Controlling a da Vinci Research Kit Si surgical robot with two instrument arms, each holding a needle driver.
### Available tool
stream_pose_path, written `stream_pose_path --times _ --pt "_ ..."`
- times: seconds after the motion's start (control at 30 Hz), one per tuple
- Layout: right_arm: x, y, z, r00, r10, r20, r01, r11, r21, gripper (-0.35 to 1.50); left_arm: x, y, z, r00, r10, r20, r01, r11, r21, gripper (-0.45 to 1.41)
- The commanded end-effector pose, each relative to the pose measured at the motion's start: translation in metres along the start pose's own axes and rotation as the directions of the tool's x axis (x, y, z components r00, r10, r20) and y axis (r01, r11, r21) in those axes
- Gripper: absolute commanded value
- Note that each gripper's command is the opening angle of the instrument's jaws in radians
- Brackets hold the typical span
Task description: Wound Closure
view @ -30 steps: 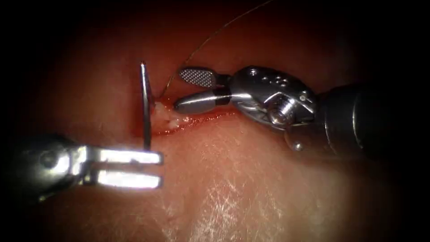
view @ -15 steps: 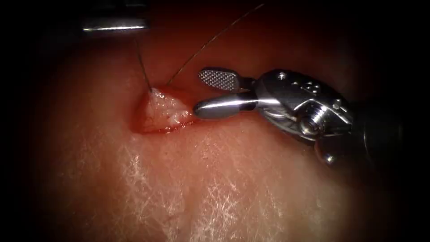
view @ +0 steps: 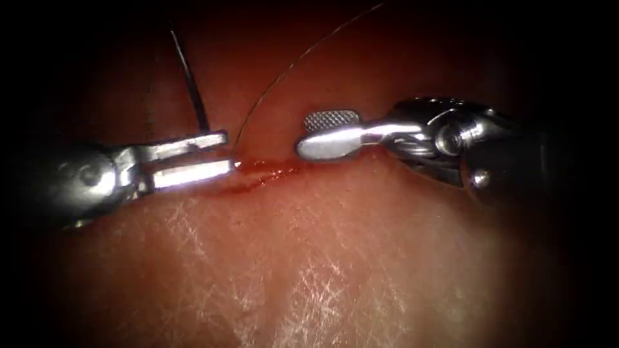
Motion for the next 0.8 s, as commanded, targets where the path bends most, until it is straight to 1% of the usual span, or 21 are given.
stream_pose_path --times 0.03,0.13,0.2,0.37,0.47,0.57,0.67,0.7,0.8 --pt "-0.0006 0.0006 0.0010 1.000 0.020 0.002 -0.020 1.000 0.002 1.11 -0.0009 0.0008 0.0007 1.000 0.007 -0.002 -0.007 1.000 -0.006 -0.45" --pt "-0.0011 0.0009 0.0014 0.999 0.050 0.014 -0.050 0.999 0.009 1.11 -0.0020 0.0023 0.0012 1.000 0.029 -0.006 -0.029 1.000 -0.009 -0.45" --pt "-0.0013 0.0011 0.0020 0.997 0.076 0.023 -0.076 0.997 0.014 1.09 -0.0031 0.0040 0.0022 0.999 0.046 -0.009 -0.046 0.999 -0.021 -0.45" --pt "-0.0017 0.0013 0.0028 0.994 0.103 0.040 -0.105 0.994 0.041 1.09 -0.0035 0.0049 0.0034 0.998 0.055 0.013 -0.055 0.998 -0.032 -0.45" --pt "-0.0022 0.0022 0.0037 0.994 0.093 0.054 -0.097 0.991 0.087 1.08 -0.0036 0.0055 0.0039 0.990 0.137 0.042 -0.135 0.989 -0.051 -0.45" --pt "-0.0020 0.0031 0.0046 0.994 0.079 0.069 -0.086 0.991 0.104 1.08 -0.0037 0.0059 0.0041 0.976 0.206 0.067 -0.201 0.977 -0.064 -0.45" --pt "-0.0017 0.0035 0.0052 0.994 0.072 0.077 -0.081 0.990 0.120 1.08 -0.0039 0.0061 0.0044 0.961 0.262 0.092 -0.256 0.964 -0.074 -0.45" --pt "-0.0016 0.0035 0.0055 0.994 0.069 0.085 -0.079 0.988 0.129 1.08 -0.0041 0.0063 0.0046 0.950 0.294 0.109 -0.286 0.955 -0.081 -0.45" --pt "-0.0014 0.0032 0.0055 0.992 0.076 0.099 -0.090 0.984 0.155 1.08 -0.0046 0.0065 0.0049 0.929 0.341 0.143 -0.331 0.940 -0.089 -0.45"
